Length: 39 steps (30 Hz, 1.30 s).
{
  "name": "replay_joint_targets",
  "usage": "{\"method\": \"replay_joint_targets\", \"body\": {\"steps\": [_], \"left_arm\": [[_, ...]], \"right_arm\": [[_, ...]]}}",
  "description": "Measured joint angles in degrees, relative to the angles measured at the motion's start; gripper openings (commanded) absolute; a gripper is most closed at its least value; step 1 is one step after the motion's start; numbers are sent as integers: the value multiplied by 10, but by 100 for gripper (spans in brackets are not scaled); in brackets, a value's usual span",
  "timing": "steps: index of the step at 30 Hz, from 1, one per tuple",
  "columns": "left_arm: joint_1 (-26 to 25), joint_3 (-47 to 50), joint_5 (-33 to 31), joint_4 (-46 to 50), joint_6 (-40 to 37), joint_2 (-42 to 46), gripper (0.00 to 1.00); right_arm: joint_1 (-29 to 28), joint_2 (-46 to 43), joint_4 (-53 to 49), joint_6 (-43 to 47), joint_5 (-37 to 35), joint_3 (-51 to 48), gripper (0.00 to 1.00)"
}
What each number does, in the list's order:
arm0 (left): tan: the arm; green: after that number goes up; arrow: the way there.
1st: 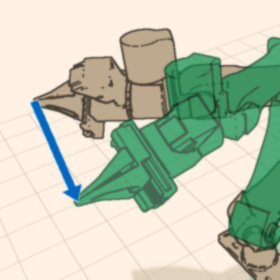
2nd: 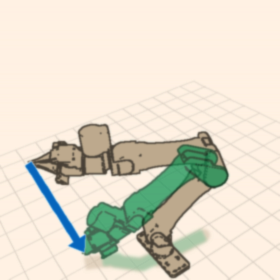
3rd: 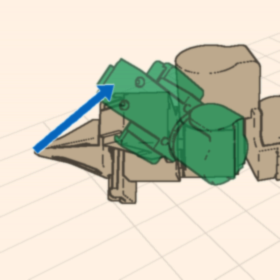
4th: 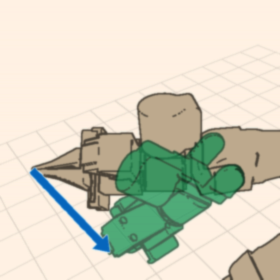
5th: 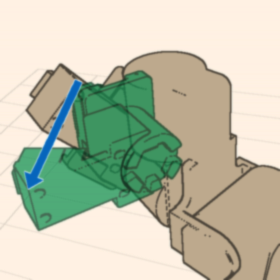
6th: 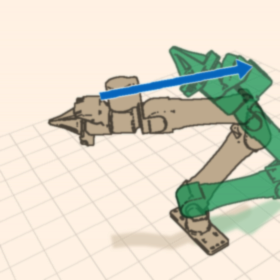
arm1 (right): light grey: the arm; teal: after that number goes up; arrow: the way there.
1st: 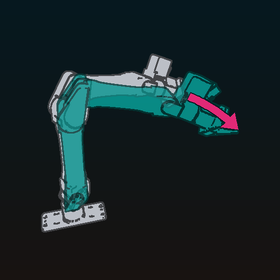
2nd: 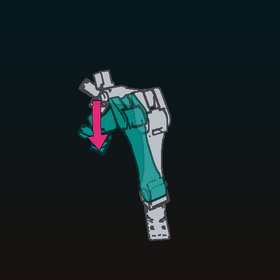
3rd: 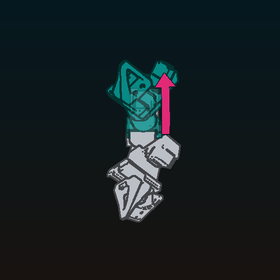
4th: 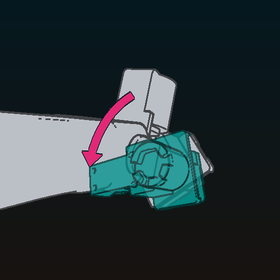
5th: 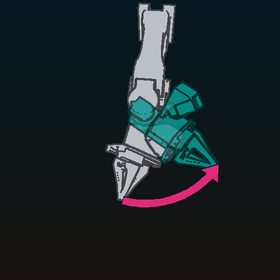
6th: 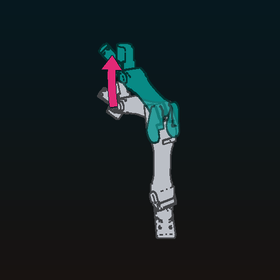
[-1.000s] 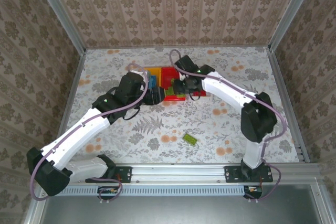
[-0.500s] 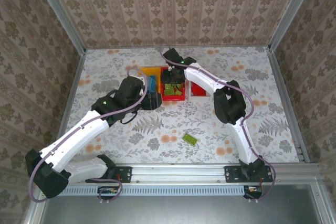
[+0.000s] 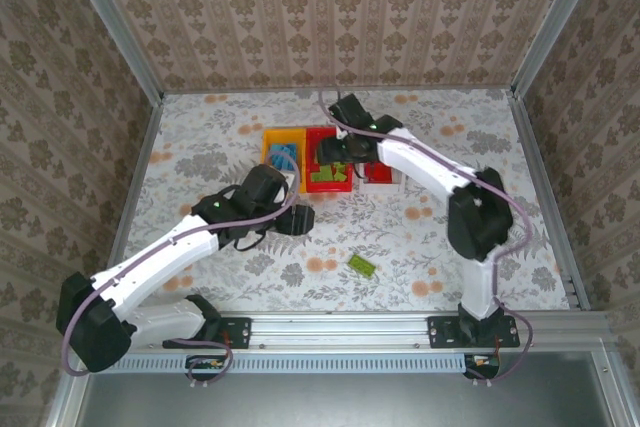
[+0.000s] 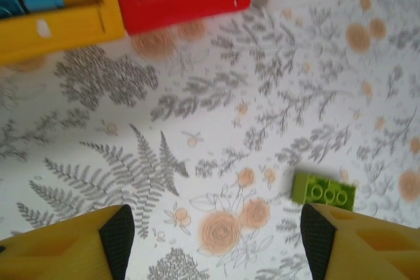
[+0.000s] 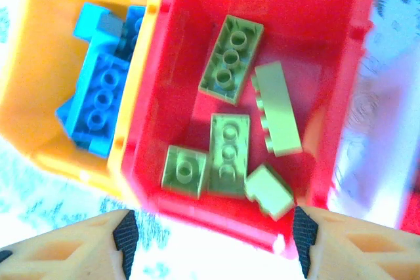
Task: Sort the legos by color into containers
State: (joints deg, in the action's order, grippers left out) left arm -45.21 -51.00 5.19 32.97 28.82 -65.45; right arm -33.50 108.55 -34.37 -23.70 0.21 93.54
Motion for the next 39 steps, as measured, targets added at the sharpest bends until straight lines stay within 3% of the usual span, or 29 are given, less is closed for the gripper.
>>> {"method": "replay_joint_targets", "body": {"steps": [7, 12, 17, 24, 28, 34, 39], "left_arm": [[-13, 44, 26, -17, -2, 16, 70], [-34, 97, 70, -35, 13, 83, 71], [-44, 144, 86, -29, 41, 154, 71], [-47, 154, 81, -37, 77, 169, 71], [-50, 154, 73, -39, 85, 167, 71], [-51, 154, 63, -39, 92, 167, 71], [-51, 148, 41, -32, 94, 168, 70]], "right_arm": [[-78, -228, 25, 66, 2, -270, 79], [-160, -294, -14, 72, 4, -400, 83], [-200, -293, -37, 70, 0, -424, 85], [-203, -198, -36, 75, -15, -422, 83], [-203, -163, -35, 83, -22, -421, 72], [-201, -124, -33, 85, -31, -392, 37], [-195, -124, -33, 81, -30, -377, 30]]}}
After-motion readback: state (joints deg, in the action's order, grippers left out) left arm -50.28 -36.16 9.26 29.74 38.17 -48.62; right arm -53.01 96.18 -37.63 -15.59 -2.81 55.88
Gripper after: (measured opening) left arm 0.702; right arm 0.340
